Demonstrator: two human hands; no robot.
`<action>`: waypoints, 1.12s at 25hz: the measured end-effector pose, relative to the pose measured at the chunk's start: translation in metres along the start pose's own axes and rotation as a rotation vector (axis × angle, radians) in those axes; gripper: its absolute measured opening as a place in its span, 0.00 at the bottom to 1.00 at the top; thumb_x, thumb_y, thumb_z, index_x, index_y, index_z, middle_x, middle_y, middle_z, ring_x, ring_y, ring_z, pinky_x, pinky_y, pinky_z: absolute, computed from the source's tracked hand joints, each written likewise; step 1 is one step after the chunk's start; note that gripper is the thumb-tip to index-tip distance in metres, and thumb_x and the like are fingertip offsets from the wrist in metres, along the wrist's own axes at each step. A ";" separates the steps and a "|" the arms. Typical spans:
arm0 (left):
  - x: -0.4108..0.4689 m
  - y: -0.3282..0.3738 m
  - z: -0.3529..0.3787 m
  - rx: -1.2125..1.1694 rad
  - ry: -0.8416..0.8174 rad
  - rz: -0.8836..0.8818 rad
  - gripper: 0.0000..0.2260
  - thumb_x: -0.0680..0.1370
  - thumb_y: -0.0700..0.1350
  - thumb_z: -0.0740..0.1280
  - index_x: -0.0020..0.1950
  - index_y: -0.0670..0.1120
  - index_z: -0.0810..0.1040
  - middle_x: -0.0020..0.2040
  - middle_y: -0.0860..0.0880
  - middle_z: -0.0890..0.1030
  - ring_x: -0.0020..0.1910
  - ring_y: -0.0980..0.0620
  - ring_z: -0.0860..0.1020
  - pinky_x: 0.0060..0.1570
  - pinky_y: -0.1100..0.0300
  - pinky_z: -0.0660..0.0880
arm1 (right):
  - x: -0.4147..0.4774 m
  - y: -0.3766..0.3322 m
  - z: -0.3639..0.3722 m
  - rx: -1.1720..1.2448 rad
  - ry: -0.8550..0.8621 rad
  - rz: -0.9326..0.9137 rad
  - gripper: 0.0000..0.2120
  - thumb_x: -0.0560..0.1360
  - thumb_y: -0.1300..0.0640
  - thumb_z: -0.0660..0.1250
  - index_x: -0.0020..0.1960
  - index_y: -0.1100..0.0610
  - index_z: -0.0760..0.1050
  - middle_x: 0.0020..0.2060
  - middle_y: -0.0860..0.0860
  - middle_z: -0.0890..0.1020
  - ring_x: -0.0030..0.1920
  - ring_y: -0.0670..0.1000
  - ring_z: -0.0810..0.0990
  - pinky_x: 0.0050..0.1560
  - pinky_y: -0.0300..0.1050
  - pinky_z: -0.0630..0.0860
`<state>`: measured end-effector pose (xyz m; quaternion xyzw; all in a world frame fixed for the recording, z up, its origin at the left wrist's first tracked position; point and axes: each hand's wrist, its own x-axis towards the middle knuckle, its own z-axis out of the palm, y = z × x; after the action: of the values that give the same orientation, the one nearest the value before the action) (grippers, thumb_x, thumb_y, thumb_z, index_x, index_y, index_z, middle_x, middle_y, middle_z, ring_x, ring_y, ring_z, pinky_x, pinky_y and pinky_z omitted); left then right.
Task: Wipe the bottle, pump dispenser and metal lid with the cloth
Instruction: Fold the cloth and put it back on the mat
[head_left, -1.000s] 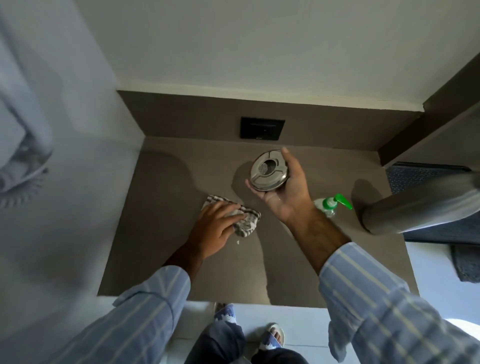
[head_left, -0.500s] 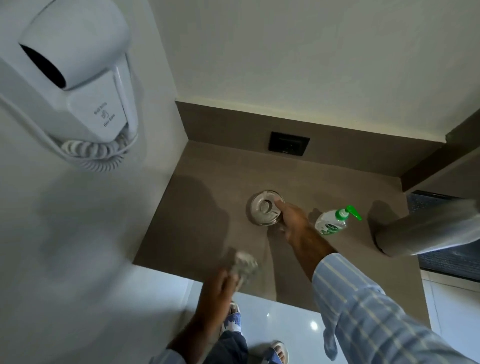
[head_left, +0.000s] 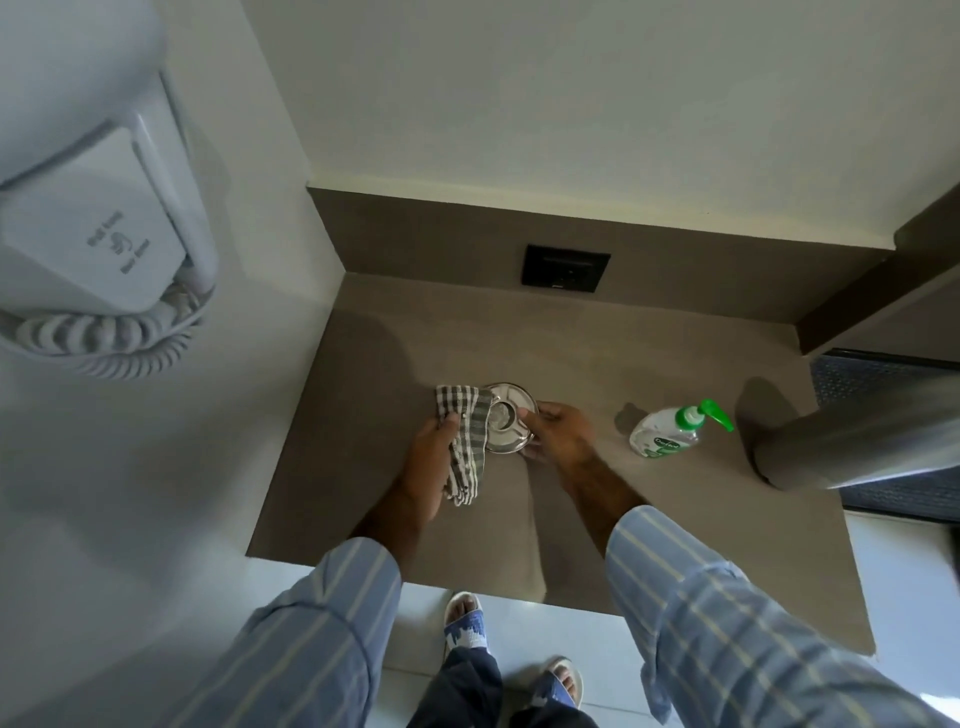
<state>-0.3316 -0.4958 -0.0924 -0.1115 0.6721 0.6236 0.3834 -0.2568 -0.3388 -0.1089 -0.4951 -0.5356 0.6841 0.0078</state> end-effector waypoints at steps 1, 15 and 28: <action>0.002 0.000 0.002 0.022 -0.002 0.015 0.16 0.86 0.43 0.59 0.67 0.33 0.75 0.62 0.30 0.80 0.61 0.32 0.80 0.63 0.37 0.75 | 0.001 0.000 0.001 -0.039 0.019 -0.012 0.07 0.79 0.59 0.72 0.54 0.62 0.83 0.45 0.59 0.83 0.45 0.59 0.84 0.52 0.57 0.85; -0.018 0.010 -0.018 -0.057 0.153 0.166 0.11 0.84 0.45 0.63 0.56 0.39 0.80 0.52 0.36 0.82 0.52 0.39 0.81 0.59 0.39 0.77 | -0.057 -0.034 -0.002 -0.483 0.079 -0.230 0.24 0.77 0.38 0.70 0.44 0.60 0.85 0.35 0.53 0.83 0.42 0.58 0.84 0.48 0.52 0.80; -0.174 0.088 0.112 0.095 -0.186 0.791 0.13 0.81 0.58 0.64 0.62 0.55 0.78 0.61 0.44 0.82 0.60 0.40 0.82 0.61 0.41 0.79 | -0.228 -0.150 -0.142 0.412 -0.385 -0.148 0.07 0.76 0.67 0.63 0.50 0.65 0.79 0.49 0.61 0.86 0.47 0.56 0.86 0.60 0.50 0.82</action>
<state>-0.2260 -0.4321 0.0957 0.2304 0.6537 0.6986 0.1776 -0.1212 -0.2957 0.1641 -0.3035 -0.4117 0.8575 0.0564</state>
